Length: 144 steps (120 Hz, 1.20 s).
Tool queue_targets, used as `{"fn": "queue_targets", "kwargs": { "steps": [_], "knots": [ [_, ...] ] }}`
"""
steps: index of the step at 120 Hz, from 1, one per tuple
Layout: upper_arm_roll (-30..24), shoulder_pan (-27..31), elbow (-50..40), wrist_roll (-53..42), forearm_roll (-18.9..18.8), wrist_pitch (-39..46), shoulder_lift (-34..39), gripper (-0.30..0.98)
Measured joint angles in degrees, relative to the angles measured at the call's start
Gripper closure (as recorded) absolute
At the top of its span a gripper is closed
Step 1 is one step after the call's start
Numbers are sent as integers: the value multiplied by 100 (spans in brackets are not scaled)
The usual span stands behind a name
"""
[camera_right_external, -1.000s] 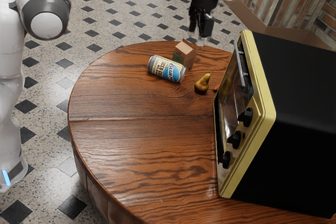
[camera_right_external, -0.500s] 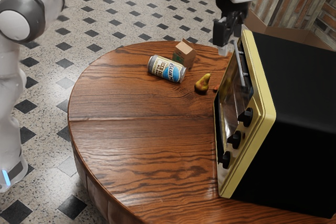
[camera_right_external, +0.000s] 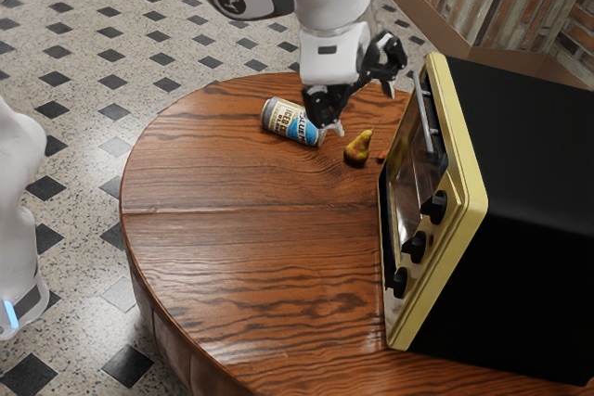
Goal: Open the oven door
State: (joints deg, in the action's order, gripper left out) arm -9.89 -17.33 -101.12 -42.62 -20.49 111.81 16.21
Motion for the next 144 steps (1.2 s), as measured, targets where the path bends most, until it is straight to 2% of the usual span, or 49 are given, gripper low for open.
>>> {"fn": "queue_targets", "kwargs": {
  "steps": [20, 26, 38, 50, 63, 87, 95, 111, 130, 137, 144],
  "knots": [
    [120, 301, -411, -411, 293, 1511, -356, 0],
    [-49, 535, -480, -514, 324, 1824, -415, 0],
    [-323, 801, -524, -694, 362, 2303, -551, 0],
    [-373, 909, -525, -849, 380, 2621, -694, 0],
    [-380, 921, -774, -985, 395, 2904, -538, 0],
    [-355, 921, -1004, -1177, 426, 3019, -105, 0],
    [-162, 908, -1022, -1214, 437, 2873, -51, 0],
    [296, 942, -891, -1285, 433, 2687, -396, 0],
    [399, 946, -788, -1356, 422, 2598, -657, 0],
    [406, 943, -779, -1379, 418, 2589, -720, -5],
    [407, 943, -768, -1403, 421, 2587, -775, -5]
  ]
}}
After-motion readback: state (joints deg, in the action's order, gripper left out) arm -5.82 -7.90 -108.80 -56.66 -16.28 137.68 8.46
